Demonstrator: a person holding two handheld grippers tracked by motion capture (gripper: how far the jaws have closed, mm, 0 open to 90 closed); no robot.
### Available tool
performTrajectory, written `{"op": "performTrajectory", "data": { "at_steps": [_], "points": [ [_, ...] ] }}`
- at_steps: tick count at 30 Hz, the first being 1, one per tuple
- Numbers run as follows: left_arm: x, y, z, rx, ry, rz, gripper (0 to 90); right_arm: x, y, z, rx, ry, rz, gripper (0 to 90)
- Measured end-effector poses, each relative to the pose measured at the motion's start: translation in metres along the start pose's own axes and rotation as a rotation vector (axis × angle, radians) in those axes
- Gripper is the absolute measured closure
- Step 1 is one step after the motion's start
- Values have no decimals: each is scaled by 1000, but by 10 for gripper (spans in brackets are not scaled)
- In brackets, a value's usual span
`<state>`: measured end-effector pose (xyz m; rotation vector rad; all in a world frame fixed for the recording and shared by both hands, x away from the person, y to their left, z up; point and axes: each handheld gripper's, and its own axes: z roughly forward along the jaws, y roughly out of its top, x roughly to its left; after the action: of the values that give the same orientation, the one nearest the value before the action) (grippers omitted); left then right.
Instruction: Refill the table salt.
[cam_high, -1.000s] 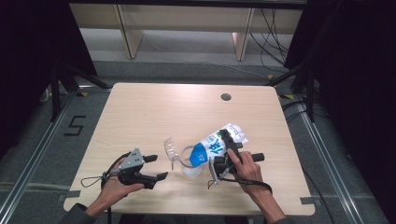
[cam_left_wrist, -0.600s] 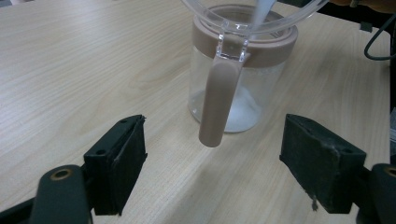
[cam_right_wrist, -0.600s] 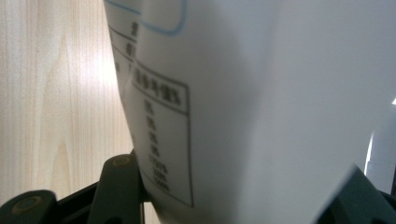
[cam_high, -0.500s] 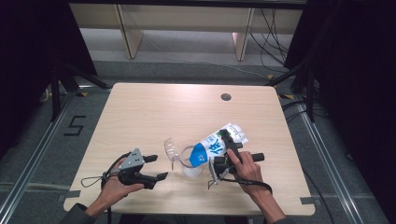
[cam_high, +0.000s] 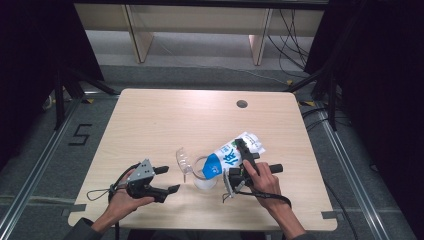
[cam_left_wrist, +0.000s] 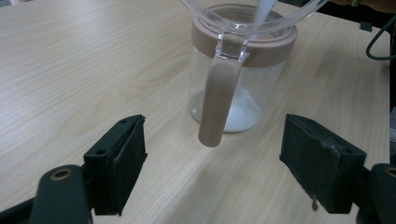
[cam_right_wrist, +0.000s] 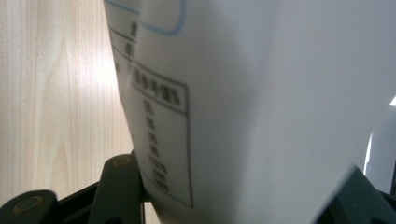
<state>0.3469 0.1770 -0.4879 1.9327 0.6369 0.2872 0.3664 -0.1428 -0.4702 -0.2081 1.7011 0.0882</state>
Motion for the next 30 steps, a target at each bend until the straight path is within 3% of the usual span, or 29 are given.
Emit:
{"op": "performTrajectory", "data": {
  "at_steps": [2, 3, 4, 5, 8, 11, 12, 13, 15, 30],
  "points": [
    [0, 0, 0, -1, 0, -1, 217, 2, 0, -1, 8, 0, 26, 485],
    [-1, -1, 0, -1, 2, -26, 217, -1, 0, 0, -5, -5, -16, 485],
    [-1, 0, 0, -1, 2, -24, 217, -3, 1, 1, -16, -12, -41, 485],
    [0, 0, 0, 0, 0, 1, 217, -3, 1, 1, -15, -10, -39, 485],
    [0, 0, 0, 0, 1, 0, 217, -3, 1, 0, -15, -11, -39, 485],
    [0, 0, 0, 0, 1, 0, 217, 1, 0, 0, 6, 1, 8, 485],
    [0, 0, 0, 0, 1, -1, 217, 1, 0, 0, 4, 0, 5, 485],
    [0, 0, 0, 0, 0, 0, 217, -2, 1, 0, -11, -10, -33, 485],
    [0, 0, 0, 0, 1, 0, 217, 2, 0, -2, 17, -5, 20, 486],
    [0, 0, 0, 0, 1, 0, 217, 2, 1, -2, 15, -9, 12, 489]
  ]
}}
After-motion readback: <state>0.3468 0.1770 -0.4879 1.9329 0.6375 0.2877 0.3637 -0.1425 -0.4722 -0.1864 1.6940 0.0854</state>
